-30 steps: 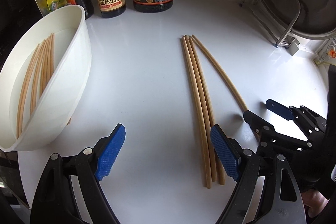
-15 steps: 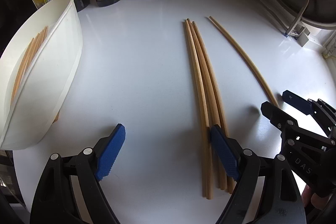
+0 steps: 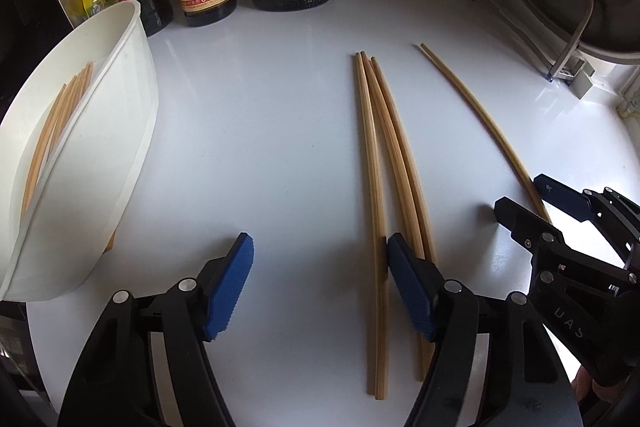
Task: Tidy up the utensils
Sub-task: 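Lower the left tool onto the chopstick row while the right tool separates one chopstick, then close the left tool on one chopstick while the right tool closes on another, then lift both held chopsticks and carry them over the white basin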
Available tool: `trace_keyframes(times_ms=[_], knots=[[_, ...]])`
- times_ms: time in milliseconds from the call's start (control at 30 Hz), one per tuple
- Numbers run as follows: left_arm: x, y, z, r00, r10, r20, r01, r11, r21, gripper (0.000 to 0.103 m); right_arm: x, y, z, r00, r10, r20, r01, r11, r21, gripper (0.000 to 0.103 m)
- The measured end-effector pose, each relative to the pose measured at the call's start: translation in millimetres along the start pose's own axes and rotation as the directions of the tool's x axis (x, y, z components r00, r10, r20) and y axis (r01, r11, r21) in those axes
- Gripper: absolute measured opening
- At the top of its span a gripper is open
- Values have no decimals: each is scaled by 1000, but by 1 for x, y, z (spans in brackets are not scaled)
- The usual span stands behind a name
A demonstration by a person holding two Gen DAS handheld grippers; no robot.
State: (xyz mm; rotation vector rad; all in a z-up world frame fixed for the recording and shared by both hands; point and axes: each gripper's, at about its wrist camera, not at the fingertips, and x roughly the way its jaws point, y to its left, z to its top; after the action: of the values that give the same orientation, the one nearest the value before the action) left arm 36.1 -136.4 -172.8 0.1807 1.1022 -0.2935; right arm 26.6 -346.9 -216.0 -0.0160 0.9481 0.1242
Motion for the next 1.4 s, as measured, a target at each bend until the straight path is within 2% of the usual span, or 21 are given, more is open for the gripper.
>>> trace_keyframes(times_ms=[33,100,167,233,433,533,667,833,967,1167,1267,1400], knots=[[-1,-1,0,1000,-3,4,3,1000,6,57,0,0,1,1000,1,1,-1,1000,-2,41],[-3,-5,0,1000,-10,9,10,1000,20,46,1,1,3,1000,3,1,-3,1000,-11,23],[-4,-7,0,1000,-20,12,20,999,32,24,1,4,4,1000,5,-4,-5,1000,-26,9],[-5,-9,0,1000,-28,10,28,999,42,8,1,5,5,1000,7,-8,-8,1000,-28,7],[-6,-5,1,998,-60,-14,60,998,30,7,-4,1,3,999,46,-10,-46,999,24,6],[-18,-2,5,997,-80,-2,80,997,20,7,-16,-1,7,998,67,6,-67,996,58,6],[-45,5,15,994,-100,44,99,995,11,7,-39,3,19,996,78,42,-81,994,69,6],[-84,33,34,986,-120,114,123,992,-25,7,-72,22,47,989,104,106,-110,992,53,6],[-115,71,44,981,-106,164,118,991,-69,7,-97,51,73,977,131,166,-135,991,13,6],[-156,141,54,975,-41,220,75,986,-147,7,-118,112,110,953,213,216,-199,976,-83,6],[-161,173,54,975,2,222,40,982,-185,7,-111,147,127,946,252,201,-228,964,-135,6],[-152,218,49,980,52,192,-6,972,-237,7,-81,192,143,943,302,141,-277,945,-172,6]])
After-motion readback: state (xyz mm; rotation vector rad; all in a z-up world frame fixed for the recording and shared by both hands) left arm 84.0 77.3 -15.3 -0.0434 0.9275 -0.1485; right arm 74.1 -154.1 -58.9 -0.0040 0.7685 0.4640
